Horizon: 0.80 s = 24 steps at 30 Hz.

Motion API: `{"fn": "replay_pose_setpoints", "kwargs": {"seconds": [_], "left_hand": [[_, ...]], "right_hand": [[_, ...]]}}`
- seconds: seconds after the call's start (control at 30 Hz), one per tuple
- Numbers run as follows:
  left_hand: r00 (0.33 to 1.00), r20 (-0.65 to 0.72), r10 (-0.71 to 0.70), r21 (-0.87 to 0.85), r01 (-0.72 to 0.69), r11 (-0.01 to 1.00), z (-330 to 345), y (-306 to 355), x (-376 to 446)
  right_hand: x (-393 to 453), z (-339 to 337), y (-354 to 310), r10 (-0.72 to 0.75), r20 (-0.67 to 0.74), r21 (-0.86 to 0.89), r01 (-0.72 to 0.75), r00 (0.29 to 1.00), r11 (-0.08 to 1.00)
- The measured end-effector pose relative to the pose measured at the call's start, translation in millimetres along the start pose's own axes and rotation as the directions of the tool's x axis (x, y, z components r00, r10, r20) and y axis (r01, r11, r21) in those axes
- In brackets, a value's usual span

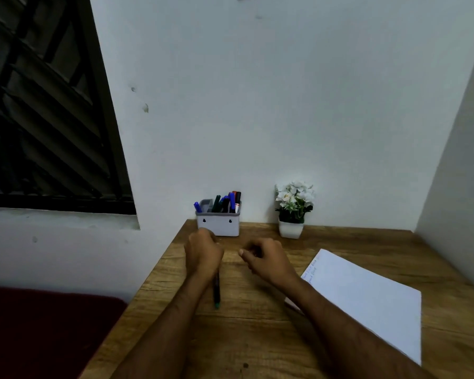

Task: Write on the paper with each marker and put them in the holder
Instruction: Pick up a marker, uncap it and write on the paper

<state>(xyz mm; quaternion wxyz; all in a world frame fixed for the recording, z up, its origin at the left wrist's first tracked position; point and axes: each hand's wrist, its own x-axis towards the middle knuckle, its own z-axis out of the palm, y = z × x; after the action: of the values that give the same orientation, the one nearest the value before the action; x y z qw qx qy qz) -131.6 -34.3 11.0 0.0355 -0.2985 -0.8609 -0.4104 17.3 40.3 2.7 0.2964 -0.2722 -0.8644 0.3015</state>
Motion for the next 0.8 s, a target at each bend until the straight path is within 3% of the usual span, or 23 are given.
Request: {"fn": "replay_pose_setpoints", "kwargs": {"seconds": [0.23,0.33,0.5,0.6,0.63,0.8], "left_hand": [[0.971,0.192,-0.145,-0.315,0.201,0.927,31.0,45.3,-12.5],[0.938,0.281,-0.203,-0.468,0.318,0.824,42.4,60.4,-21.5],[0.879,0.379,-0.288,-0.668,0.475,0.573,54.1,83.9,-38.0],[0.736,0.628,-0.252,-0.656,0.675,0.338,60.0,95.6,-47.9],[0.697,0.681,-0.225,-0.624,0.713,0.319,61.7,97.9,-50.4],[0.666,0.717,-0.206,-0.625,0.745,0.232,74.5,102.4,-52.5]], "right_hand": [[-9.7,-36.0,19.0,0.104,-0.015,0.026,-0.104,0.994,0.994],[-14.0,-50.5,28.1,0.136,-0.057,-0.038,-0.138,0.989,0.990],[-20.8,-62.1,43.7,0.202,-0.020,0.041,-0.201,0.979,0.979],[-20.3,-64.9,54.3,0.218,-0.074,0.006,-0.219,0.973,0.976],[-20.2,-65.4,57.9,0.222,-0.090,-0.006,-0.223,0.971,0.975],[-19.0,-66.1,62.8,0.238,-0.089,-0.016,-0.241,0.967,0.970]]}}
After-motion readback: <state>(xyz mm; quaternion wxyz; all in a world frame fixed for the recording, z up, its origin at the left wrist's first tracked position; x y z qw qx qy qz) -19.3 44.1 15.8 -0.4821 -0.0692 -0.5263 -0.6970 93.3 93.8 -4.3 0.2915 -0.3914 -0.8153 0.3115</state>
